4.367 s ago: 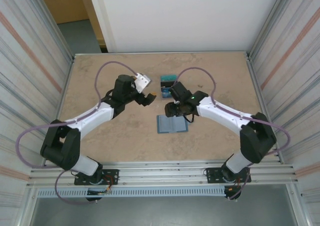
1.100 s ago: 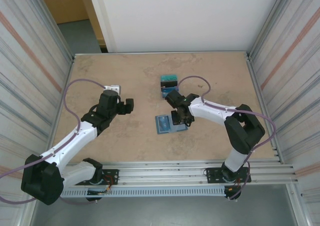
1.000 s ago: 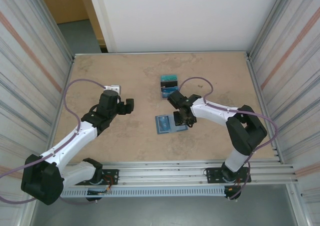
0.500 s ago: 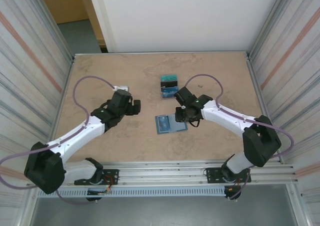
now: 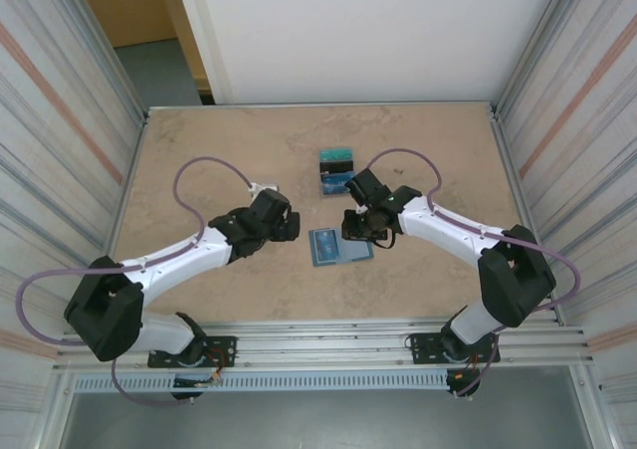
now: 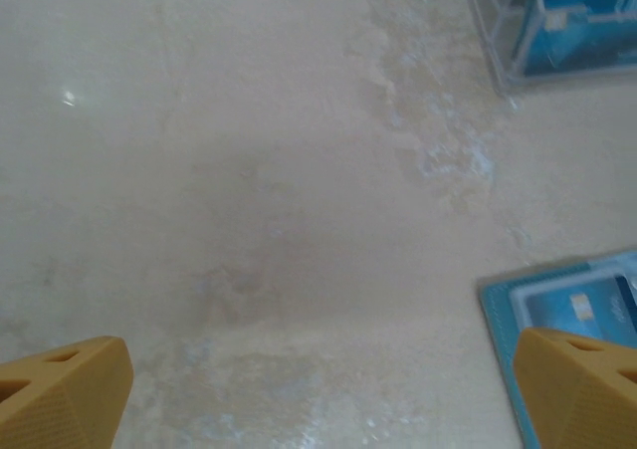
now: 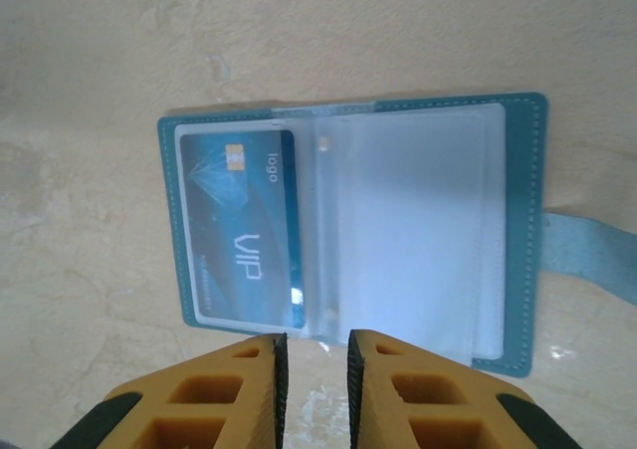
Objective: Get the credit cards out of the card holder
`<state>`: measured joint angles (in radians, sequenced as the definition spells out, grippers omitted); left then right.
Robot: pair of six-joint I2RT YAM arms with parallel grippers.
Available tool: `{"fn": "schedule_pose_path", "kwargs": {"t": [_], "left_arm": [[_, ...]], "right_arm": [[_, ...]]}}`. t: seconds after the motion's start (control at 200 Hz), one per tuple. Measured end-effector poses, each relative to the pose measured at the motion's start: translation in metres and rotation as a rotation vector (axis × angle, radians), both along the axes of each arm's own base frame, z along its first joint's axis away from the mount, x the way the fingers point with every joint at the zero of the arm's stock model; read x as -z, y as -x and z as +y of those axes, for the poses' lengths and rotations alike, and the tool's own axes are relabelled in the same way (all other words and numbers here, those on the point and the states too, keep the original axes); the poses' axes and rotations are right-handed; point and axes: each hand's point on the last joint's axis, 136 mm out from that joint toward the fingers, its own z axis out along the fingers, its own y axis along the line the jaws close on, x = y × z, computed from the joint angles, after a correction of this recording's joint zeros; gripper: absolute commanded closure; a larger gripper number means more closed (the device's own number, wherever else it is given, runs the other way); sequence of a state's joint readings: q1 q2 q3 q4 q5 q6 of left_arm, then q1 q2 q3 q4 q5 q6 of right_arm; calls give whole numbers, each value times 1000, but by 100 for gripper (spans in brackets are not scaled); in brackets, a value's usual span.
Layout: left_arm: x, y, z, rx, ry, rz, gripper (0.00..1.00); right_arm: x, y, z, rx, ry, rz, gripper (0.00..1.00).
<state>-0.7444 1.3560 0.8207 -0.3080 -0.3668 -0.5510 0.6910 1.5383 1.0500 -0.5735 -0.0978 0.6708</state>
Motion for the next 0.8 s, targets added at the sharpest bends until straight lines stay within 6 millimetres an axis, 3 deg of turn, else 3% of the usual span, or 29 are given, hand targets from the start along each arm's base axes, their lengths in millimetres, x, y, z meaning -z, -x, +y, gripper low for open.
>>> {"fn": "schedule_pose_path", "kwargs": {"t": [0.16,0.797], "left_arm": [[19,13,-18,55,-29,47,1],[63,13,-36,84,-82,149,1]], "right_arm": [[5,0,6,-9,-37,21,72],[33,-11,21,-4,-178,111,76]]}}
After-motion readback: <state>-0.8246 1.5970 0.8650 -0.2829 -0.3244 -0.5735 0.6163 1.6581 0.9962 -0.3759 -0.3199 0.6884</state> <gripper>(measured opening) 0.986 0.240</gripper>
